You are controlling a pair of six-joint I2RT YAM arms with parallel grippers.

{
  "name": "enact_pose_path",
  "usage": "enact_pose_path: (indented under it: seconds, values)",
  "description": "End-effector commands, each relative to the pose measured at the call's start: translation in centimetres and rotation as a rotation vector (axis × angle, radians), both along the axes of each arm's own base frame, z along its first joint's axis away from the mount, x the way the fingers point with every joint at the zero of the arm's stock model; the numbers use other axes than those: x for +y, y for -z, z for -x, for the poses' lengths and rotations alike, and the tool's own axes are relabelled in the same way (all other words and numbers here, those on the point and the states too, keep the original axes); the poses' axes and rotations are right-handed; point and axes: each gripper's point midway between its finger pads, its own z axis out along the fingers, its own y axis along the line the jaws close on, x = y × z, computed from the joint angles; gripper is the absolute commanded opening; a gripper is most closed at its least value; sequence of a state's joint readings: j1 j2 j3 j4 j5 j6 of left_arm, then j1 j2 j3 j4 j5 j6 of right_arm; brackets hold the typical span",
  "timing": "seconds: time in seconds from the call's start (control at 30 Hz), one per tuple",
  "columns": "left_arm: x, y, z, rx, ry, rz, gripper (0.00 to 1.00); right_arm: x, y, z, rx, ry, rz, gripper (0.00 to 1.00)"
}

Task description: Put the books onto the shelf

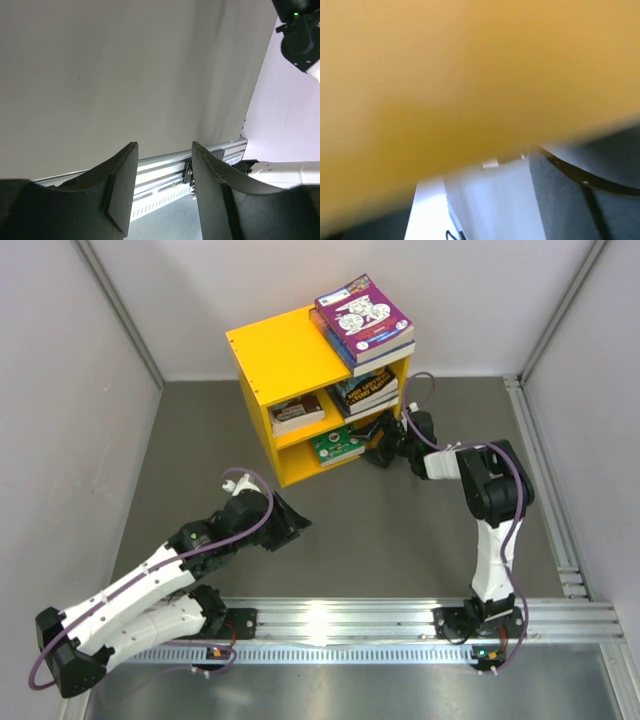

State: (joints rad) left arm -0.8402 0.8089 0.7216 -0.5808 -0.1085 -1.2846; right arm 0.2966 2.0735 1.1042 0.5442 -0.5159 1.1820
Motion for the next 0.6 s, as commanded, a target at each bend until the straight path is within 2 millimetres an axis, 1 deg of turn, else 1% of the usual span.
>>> enact_pose_path:
  seconds: [0.0, 0.03, 0.07, 0.1, 0.13, 0.17, 0.2, 0.23, 0.27, 0.3, 0.33, 0.37, 0.4, 0.43, 0.47, 0.5, 0.53, 0.57]
  values:
    - [0.6, 0.5, -0.2, 0.018, -0.048, -0.001, 0.52, -1.3, -1.9, 0.5, -0.061, 0.020, 0.072, 0.87]
    - [0.6, 0.5, -0.2, 0.016, -0.046, 0.001, 0.51, -1.8, -2.0, 0.7, -0.058, 0.035, 0.087, 0.88]
    - [0.6, 0.5, -0.1, 0.017, -0.043, 0.001, 0.51, -2.5, -1.6, 1.2, -0.060, 0.042, 0.117, 0.89]
    - [0.6, 0.5, -0.1, 0.016, -0.044, 0.003, 0.51, -3.0, -3.3, 1.5, -0.095, 0.051, 0.131, 0.89]
    - [0.6, 0.3, 0.0, 0.013, -0.044, 0.008, 0.51, -3.8, -3.0, 2.0, -0.078, 0.070, 0.180, 0.89]
    - [0.8, 0.5, 0.1, 0.015, -0.045, 0.004, 0.51, -4.0, -3.3, 2.6, -0.089, 0.066, 0.216, 0.89]
    - [0.9, 0.5, 0.1, 0.016, -0.047, 0.006, 0.51, -4.2, -5.2, 3.1, -0.160, 0.054, 0.264, 0.89]
    - [1.0, 0.4, 0.2, 0.011, -0.049, 0.009, 0.51, -4.6, -5.0, 3.7, -0.148, 0.063, 0.323, 0.88]
    - [1.1, 0.5, 0.3, 0.012, -0.050, 0.008, 0.51, -3.5, -5.5, 4.8, -0.176, 0.026, 0.353, 0.87]
    - [1.2, 0.6, 0.3, 0.014, -0.053, 0.009, 0.51, -2.9, -6.7, 5.5, -0.241, -0.007, 0.399, 0.81]
    - [1.3, 0.5, 0.4, 0.009, -0.054, 0.015, 0.51, -2.6, -6.9, 5.9, -0.260, -0.008, 0.446, 0.72]
    - [1.4, 0.9, 0.5, 0.014, -0.056, 0.011, 0.50, -0.6, -6.8, 7.5, -0.270, -0.066, 0.476, 0.63]
    - [1.4, 0.9, 0.5, 0.014, -0.057, 0.016, 0.50, 0.2, -7.0, 8.2, -0.304, -0.095, 0.507, 0.45]
    - [1.5, 0.9, 0.6, 0.013, -0.057, 0.018, 0.50, 0.5, -6.8, 8.5, -0.309, -0.092, 0.544, 0.34]
    - [1.5, 0.8, 0.6, 0.013, -0.060, 0.020, 0.50, 2.2, -6.5, 9.7, -0.324, -0.130, 0.557, 0.21]
    - [1.5, 0.8, 0.7, 0.014, -0.055, 0.023, 0.49, 2.8, -6.0, 10.1, -0.330, -0.146, 0.575, 0.00]
    - [1.6, 0.7, 0.9, 0.018, -0.053, 0.018, 0.49, 3.2, -5.7, 10.2, -0.344, -0.137, 0.596, 0.00]
    - [1.7, 0.6, 0.9, 0.021, -0.054, 0.014, 0.48, 4.6, -5.6, 11.2, -0.372, -0.168, 0.603, 0.00]
